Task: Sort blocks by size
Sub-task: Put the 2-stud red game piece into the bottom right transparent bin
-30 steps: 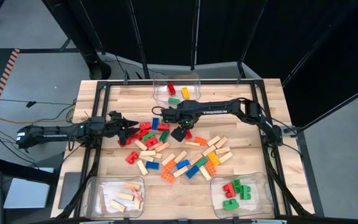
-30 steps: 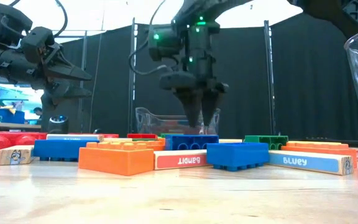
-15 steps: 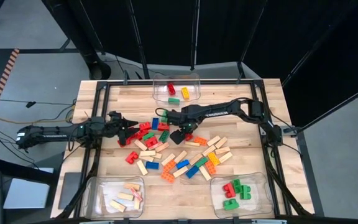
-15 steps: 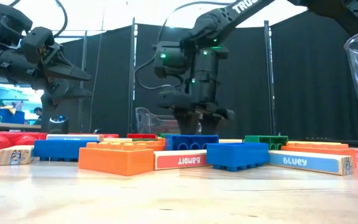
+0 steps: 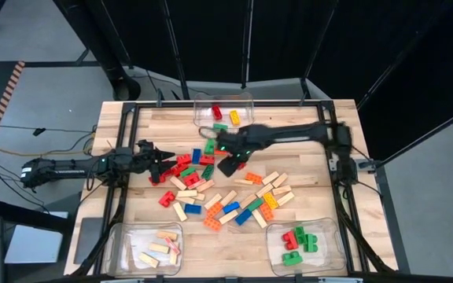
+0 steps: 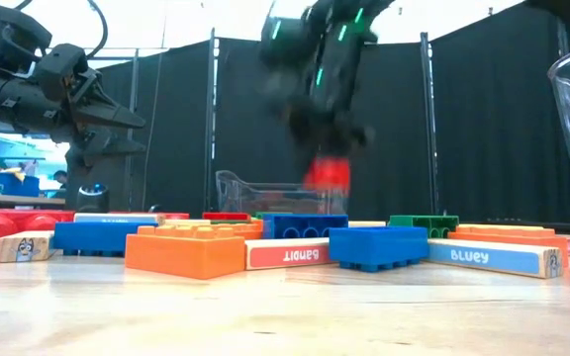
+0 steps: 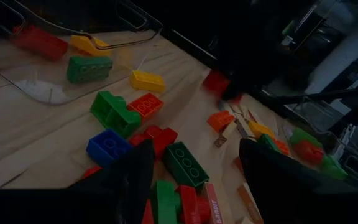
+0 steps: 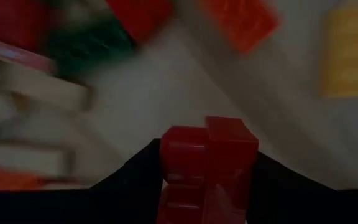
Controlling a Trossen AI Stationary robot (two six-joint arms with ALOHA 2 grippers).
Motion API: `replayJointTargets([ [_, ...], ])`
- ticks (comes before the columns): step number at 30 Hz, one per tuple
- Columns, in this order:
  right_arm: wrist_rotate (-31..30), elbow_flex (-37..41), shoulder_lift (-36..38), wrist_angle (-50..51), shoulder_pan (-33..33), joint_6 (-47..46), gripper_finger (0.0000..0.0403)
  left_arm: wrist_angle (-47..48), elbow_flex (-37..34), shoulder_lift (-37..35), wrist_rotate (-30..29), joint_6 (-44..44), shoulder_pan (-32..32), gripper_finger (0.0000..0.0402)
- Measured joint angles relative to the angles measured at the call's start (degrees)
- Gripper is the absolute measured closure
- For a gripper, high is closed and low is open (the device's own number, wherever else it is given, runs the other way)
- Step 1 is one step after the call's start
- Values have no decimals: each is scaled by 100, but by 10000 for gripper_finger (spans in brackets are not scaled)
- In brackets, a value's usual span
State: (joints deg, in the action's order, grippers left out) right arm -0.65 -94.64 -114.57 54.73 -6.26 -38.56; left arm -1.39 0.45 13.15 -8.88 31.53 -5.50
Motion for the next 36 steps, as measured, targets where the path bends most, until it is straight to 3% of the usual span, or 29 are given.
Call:
replayJointTargets([
  [7,-298,-1,1720,1230,850,-669,229,0,0,0,-8,2,0,156],
  [13,-623,5,2467,2462,2540,-2760,229,1,0,0,-15,2,0,156],
  [21,-591,10,2172,2340,4680,-5698,229,2,0,0,-15,2,-1,156],
  [28,-485,10,1477,1903,5329,-6321,229,2,0,0,-15,2,-2,156],
  [30,-422,10,1303,1936,5324,-6208,206,2,0,0,-15,2,-2,156],
  [36,34,10,1047,2170,4868,-5593,62,-12,0,0,-15,2,0,156],
])
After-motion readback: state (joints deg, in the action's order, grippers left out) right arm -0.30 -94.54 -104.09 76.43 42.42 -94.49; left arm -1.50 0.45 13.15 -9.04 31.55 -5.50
